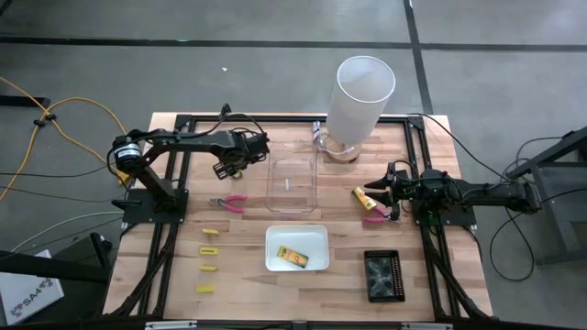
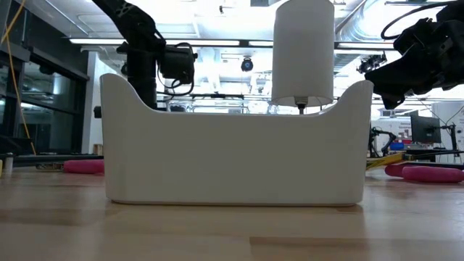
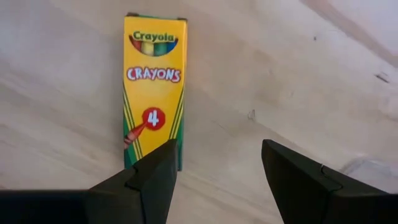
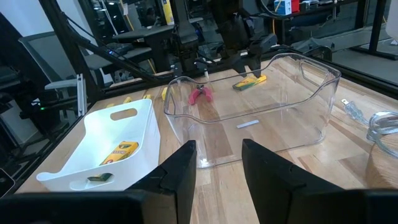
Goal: Pick & Place School Supplies
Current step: Put the yellow crayon box into the white bin
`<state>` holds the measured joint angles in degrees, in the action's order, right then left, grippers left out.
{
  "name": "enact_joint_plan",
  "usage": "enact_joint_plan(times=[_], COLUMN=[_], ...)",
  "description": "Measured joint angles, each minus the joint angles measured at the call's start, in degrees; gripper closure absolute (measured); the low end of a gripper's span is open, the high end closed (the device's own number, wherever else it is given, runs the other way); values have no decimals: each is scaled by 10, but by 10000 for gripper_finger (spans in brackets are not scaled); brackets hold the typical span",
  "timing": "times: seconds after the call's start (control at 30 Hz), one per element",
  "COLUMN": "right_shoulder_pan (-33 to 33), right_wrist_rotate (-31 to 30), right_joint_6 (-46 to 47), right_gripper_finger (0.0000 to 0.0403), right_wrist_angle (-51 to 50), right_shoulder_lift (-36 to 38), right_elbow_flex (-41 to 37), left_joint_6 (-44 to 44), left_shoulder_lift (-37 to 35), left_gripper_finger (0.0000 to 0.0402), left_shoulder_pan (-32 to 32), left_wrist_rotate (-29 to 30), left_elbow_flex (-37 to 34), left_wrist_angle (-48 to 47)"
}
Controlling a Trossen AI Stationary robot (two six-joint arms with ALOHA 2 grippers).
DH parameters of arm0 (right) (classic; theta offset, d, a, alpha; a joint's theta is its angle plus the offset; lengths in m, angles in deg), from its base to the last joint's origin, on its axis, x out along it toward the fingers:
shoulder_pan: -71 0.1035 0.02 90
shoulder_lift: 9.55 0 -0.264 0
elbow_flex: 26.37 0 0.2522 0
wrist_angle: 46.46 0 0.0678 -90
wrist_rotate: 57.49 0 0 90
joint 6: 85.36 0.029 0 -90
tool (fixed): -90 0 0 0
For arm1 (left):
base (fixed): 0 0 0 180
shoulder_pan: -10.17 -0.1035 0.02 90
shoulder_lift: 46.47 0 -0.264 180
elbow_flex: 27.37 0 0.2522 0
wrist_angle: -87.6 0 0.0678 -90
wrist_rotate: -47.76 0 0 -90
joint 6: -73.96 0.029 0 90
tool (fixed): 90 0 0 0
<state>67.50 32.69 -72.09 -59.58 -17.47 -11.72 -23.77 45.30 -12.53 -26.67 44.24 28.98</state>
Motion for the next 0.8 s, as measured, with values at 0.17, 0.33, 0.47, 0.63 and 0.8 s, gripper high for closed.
enact_joint_plan(times=[0.17, 0.33, 0.47, 0.63, 0.8], right_shoulder_pan=[0, 0, 0, 0, 0], right_wrist_rotate=[0, 0, 0, 0, 0], right_joint_6=[0, 0, 0, 0, 0], right_gripper_finger=[282, 282, 282, 282, 282], right_wrist_angle=[0, 0, 0, 0, 0], right_shoulder_lift=[0, 0, 0, 0, 0], right_elbow_flex=[0, 0, 0, 0, 0], left_joint_6=[-31, -38, -47, -88, -96], left_shoulder_lift=[0, 0, 0, 0, 0], left_gripper_finger=[177, 177, 177, 177, 177], left_shoulder_pan=[1, 1, 4, 7, 17], left_wrist_rotate=[1, 3, 4, 9, 9], left_elbow_flex=[0, 0, 0, 0, 0], left_wrist_angle=[-1, -1, -7, -34, -57])
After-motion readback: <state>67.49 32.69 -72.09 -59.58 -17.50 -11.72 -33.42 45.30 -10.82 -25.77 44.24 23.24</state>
